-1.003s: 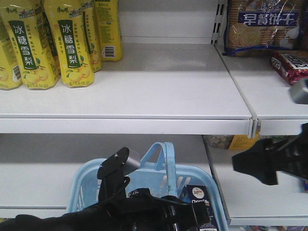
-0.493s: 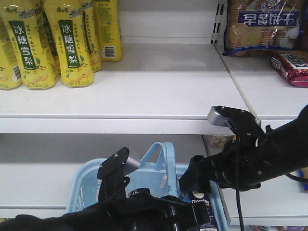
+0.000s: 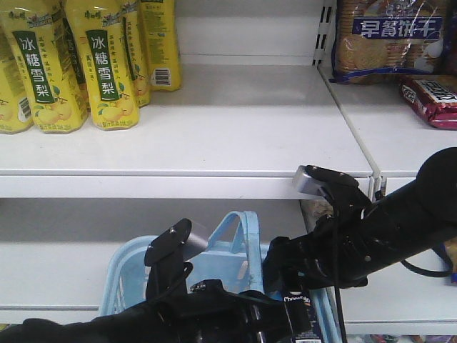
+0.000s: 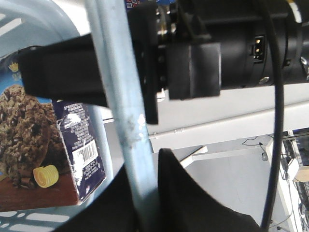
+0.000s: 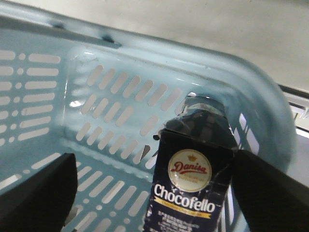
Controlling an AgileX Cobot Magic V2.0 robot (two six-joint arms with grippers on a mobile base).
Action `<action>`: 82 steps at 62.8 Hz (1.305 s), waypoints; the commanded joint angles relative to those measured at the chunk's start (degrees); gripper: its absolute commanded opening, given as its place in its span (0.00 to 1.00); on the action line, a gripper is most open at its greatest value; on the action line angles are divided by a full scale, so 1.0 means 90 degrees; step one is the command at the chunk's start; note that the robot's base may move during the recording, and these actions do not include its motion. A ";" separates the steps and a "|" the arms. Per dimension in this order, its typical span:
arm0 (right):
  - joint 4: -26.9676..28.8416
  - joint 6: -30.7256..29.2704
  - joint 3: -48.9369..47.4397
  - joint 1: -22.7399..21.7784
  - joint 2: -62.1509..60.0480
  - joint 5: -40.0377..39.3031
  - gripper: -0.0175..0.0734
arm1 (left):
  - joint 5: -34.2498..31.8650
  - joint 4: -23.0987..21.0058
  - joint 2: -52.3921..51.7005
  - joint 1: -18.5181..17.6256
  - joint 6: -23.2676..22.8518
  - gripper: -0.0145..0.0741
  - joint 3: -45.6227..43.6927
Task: Left arm holds basket, right arm returns cookies
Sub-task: 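Reach the right gripper down into the basket toward the Chocofello box, then close the right gripper on the Chocofello box inside the basket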
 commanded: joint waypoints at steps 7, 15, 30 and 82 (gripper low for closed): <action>0.0073 -0.0087 -0.0176 0.0138 0.0174 -0.0306 0.86 | -0.0315 0.0061 -0.0252 -0.0026 0.0070 0.16 -0.0211; -0.0059 0.0069 -0.0176 0.0151 0.0282 -0.0421 0.86 | -0.0315 0.0061 -0.0252 -0.0026 0.0070 0.16 -0.0211; -0.0508 0.0212 -0.0176 0.0151 0.0333 -0.0201 0.84 | -0.0315 0.0061 -0.0252 -0.0026 0.0070 0.16 -0.0211; -0.0757 0.0056 -0.0176 0.0151 0.0905 -0.0327 0.78 | -0.0315 0.0061 -0.0252 -0.0026 0.0070 0.16 -0.0211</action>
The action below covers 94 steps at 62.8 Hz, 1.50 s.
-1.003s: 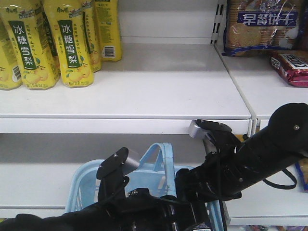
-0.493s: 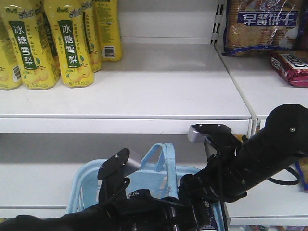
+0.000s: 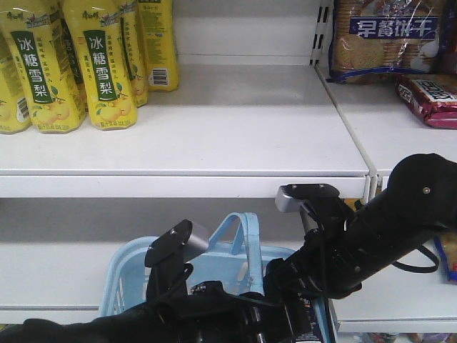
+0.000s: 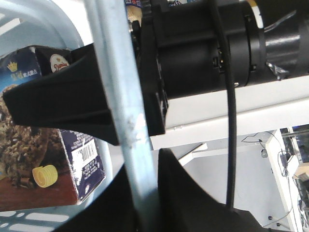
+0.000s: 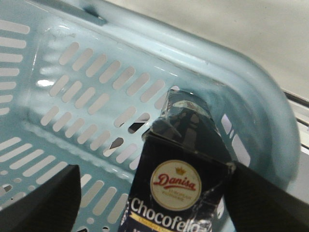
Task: Left arm holds basket, right arm returns cookies
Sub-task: 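Close the right gripper on the Chocofello box inside the basket, then lift the Chocofello box out of the basket with the right gripper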
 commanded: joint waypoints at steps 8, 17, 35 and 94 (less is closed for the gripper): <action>-0.0058 0.0282 -0.0072 -0.0089 0.0442 -0.0502 0.64 | -0.0354 0.0068 -0.0252 -0.0026 0.0070 0.16 -0.0223; -0.0063 0.0219 -0.0072 -0.0089 0.0452 -0.0479 0.46 | -0.0354 0.0068 -0.0252 -0.0026 0.0070 0.16 -0.0223; -0.0089 0.0258 -0.0296 -0.0110 0.0373 -0.0210 0.32 | -0.0354 0.0068 -0.0252 -0.0026 0.0070 0.16 -0.0223; -0.0589 0.0769 -0.1300 -0.0238 -0.0908 0.0710 0.32 | -0.0354 0.0068 -0.0252 -0.0026 0.0070 0.16 -0.0223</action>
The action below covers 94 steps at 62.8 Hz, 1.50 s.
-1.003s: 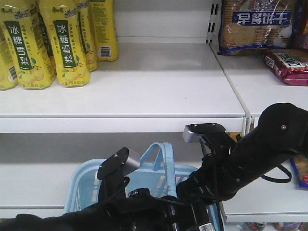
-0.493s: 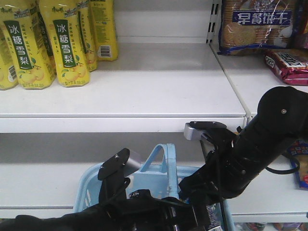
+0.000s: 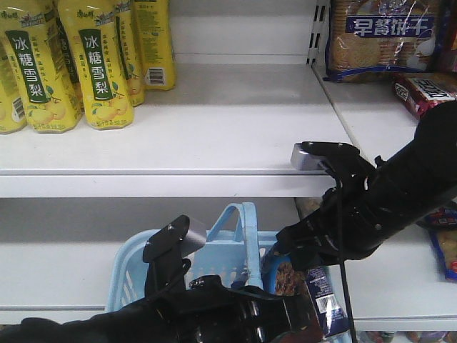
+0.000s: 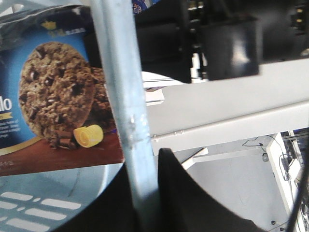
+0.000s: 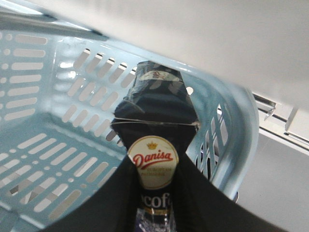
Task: Left arm holds basket, right arm returns cookies
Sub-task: 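Lift the Chocofello box out of the basket with the right gripper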
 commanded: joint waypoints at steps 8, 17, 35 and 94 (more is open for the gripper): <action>0.0089 -0.0014 -0.0207 -0.0041 -0.0722 0.0177 0.32 | -0.0215 0.0022 -0.0246 -0.0026 0.0022 0.16 -0.0223; 0.0102 -0.0014 -0.0207 -0.0041 -0.1079 0.0334 0.32 | -0.0215 0.0022 -0.0246 -0.0026 0.0022 0.16 -0.0223; 0.0161 -0.0003 -0.0207 -0.0041 -0.1833 0.0510 0.32 | -0.0215 0.0022 -0.0246 -0.0026 0.0022 0.16 -0.0223; -0.0332 0.0698 -0.0207 -0.0041 -0.3434 0.0219 0.32 | -0.0215 0.0022 -0.0246 -0.0026 0.0022 0.16 -0.0223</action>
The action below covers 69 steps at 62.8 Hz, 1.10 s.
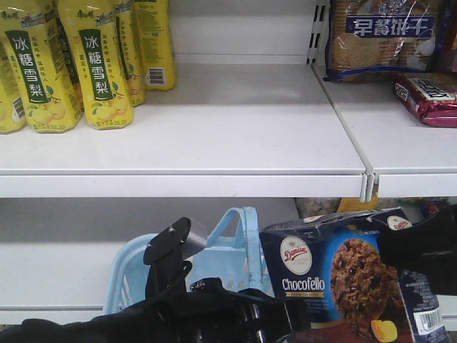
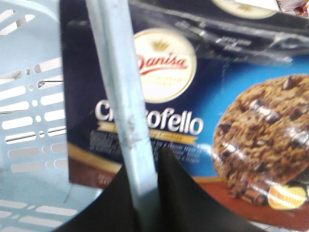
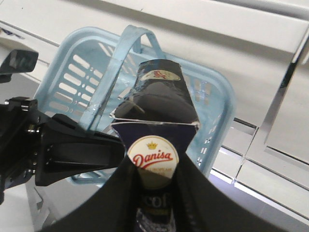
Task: Left arm holds basket, right arm returns cookies
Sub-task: 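Lift the Chocofello box out of the basket with the right gripper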
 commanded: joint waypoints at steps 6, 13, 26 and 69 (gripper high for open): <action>0.0008 0.0122 -0.0207 -0.0041 -0.0247 -0.0533 0.32 | -0.0256 0.0042 -0.0246 -0.0026 0.0030 0.16 -0.0223; 0.0072 0.0122 -0.0223 -0.0041 -0.0352 -0.0533 0.32 | -0.0256 0.0042 -0.0246 -0.0026 0.0030 0.16 -0.0223; 0.0073 0.0139 -0.0637 -0.0041 -0.0494 -0.0383 0.32 | -0.0256 0.0042 -0.0246 -0.0026 0.0030 0.16 -0.0223; -0.0340 0.0521 -0.1214 -0.0041 -0.0328 -0.2826 0.32 | -0.0256 0.0042 -0.0246 -0.0026 0.0030 0.16 -0.0223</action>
